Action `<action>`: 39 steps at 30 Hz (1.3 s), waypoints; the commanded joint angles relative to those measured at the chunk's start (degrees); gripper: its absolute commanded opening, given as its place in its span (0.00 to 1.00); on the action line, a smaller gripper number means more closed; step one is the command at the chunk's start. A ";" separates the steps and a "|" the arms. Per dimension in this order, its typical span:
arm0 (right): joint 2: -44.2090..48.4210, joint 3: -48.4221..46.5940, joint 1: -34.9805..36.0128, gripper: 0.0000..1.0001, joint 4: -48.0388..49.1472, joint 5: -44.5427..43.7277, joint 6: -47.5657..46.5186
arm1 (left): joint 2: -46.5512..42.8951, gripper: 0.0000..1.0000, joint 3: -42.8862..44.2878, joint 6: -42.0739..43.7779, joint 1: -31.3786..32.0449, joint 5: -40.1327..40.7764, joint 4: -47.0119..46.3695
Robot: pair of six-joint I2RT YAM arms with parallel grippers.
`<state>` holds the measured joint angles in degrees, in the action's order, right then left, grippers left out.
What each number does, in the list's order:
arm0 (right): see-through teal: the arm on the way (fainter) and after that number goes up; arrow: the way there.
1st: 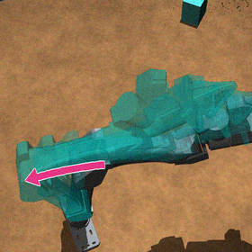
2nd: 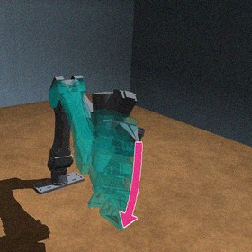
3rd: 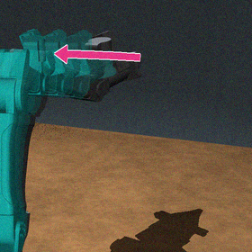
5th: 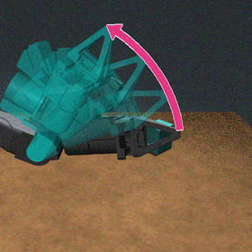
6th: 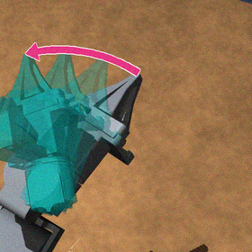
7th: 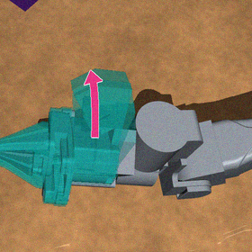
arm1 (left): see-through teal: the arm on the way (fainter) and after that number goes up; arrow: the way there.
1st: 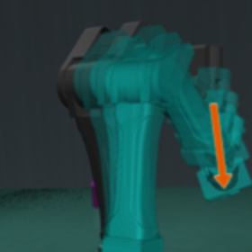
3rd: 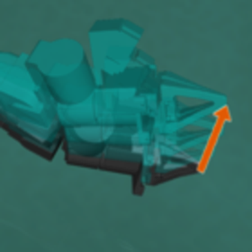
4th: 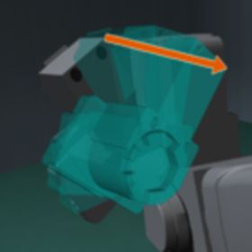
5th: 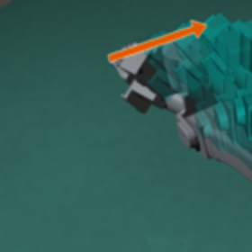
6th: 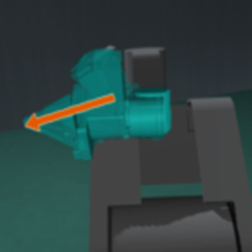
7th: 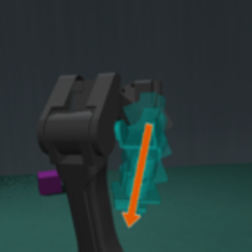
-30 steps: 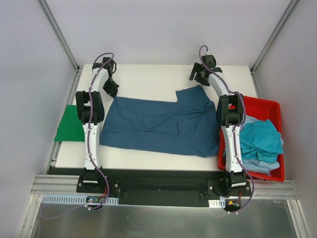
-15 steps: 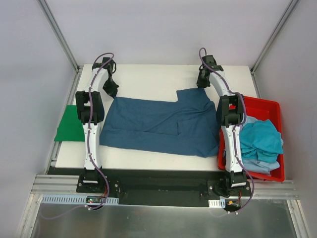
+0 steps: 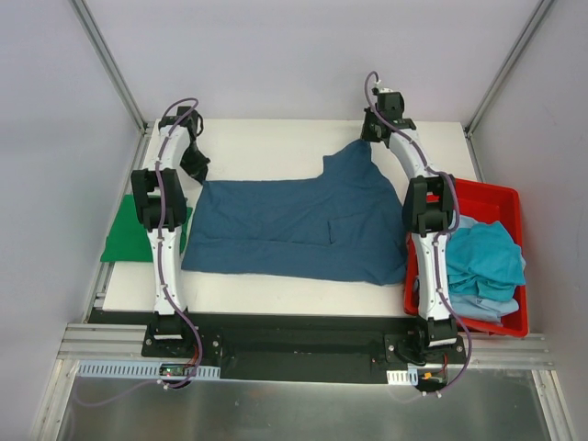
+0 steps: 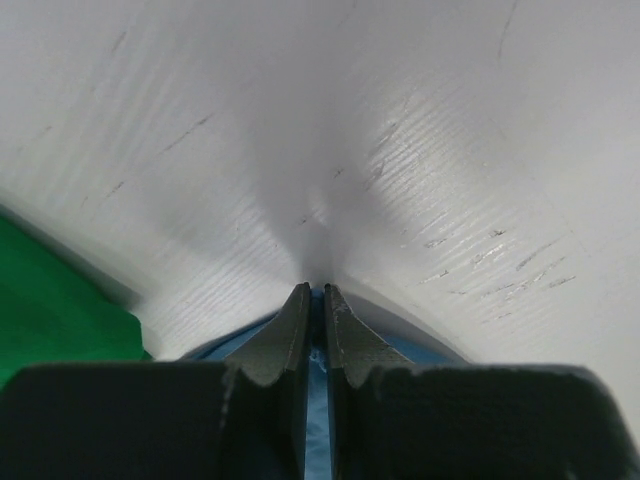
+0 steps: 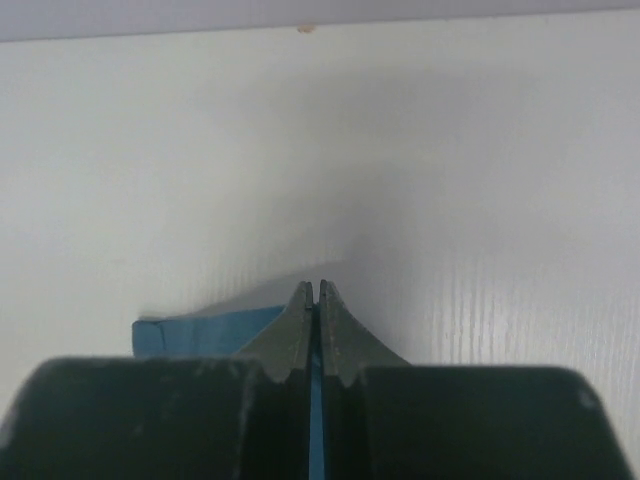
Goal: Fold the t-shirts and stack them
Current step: Fold the other side of the tshirt into a rectangle
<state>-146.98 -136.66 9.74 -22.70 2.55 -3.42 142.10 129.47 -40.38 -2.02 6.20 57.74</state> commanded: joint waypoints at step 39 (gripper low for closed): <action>71.82 76.89 7.93 0.00 14.79 0.09 -9.94 | -28.28 0.00 -28.65 3.03 3.41 9.54 4.67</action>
<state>-80.71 -62.08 17.32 -8.84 3.31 -13.17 117.82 102.26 -36.67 -0.05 12.78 60.34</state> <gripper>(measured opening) 0.014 0.047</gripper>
